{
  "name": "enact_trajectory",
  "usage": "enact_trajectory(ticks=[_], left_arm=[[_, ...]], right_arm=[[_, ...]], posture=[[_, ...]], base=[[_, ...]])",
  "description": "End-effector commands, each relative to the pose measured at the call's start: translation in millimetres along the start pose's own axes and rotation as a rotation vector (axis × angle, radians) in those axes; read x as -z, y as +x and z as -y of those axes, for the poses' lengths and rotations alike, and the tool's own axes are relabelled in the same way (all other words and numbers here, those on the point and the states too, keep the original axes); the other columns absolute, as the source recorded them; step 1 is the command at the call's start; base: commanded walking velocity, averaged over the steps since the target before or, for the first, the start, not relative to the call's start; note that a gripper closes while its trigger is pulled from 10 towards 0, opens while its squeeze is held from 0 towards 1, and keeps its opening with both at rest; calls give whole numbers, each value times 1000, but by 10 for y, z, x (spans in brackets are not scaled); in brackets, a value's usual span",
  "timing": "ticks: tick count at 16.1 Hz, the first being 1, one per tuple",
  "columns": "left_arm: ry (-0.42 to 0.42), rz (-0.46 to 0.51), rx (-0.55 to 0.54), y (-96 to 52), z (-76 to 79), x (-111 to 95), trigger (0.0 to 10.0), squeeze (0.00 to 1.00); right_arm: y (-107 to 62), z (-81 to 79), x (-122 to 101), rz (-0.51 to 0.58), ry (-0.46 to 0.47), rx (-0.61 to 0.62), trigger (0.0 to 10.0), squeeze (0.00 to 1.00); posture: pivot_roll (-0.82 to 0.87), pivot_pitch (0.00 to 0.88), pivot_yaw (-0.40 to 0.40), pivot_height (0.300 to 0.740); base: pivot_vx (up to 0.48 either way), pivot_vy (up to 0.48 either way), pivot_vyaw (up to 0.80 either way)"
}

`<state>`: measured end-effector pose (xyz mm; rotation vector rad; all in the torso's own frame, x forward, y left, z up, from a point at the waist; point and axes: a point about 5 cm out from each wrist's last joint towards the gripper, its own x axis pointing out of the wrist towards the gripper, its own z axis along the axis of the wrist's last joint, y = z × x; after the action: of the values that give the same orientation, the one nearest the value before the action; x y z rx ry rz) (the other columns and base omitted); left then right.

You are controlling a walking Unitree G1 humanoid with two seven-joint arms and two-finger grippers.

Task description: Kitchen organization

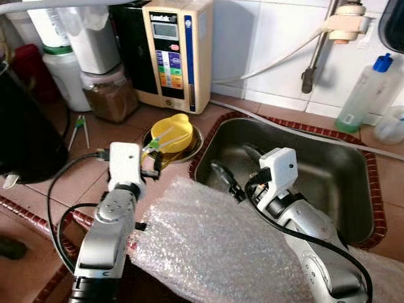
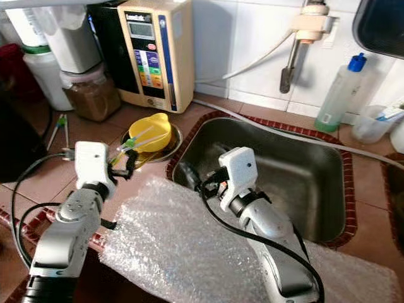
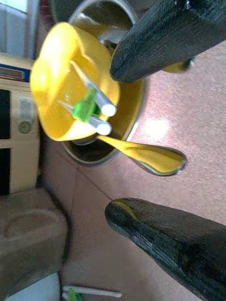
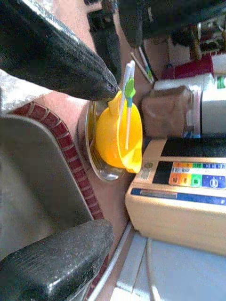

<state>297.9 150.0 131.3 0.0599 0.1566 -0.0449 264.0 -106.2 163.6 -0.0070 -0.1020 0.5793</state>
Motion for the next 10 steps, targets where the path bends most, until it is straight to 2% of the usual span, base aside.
enact_trajectory(ticks=[1,3,6,10], left_arm=[[17,-2,21,24,14,-17,10000,0],[12,5,42,84,22,-37,10000,0],[-15,47,68,226,30,-163,10000,0],[-1,69,116,297,129,-225,10000,0]], right_arm=[[31,7,-40,17,-12,8,10000,0],[32,-154,-55,9,8,-122,10000,0],[33,-196,-65,12,12,-139,10000,0],[24,-180,-68,10,7,-137,10000,0]], posture=[[-70,25,29,740],[-74,27,27,740],[-84,26,25,740],[-98,26,31,740]], base=[[0,0,0],[0,0,0],[0,0,0],[0,0,0]])
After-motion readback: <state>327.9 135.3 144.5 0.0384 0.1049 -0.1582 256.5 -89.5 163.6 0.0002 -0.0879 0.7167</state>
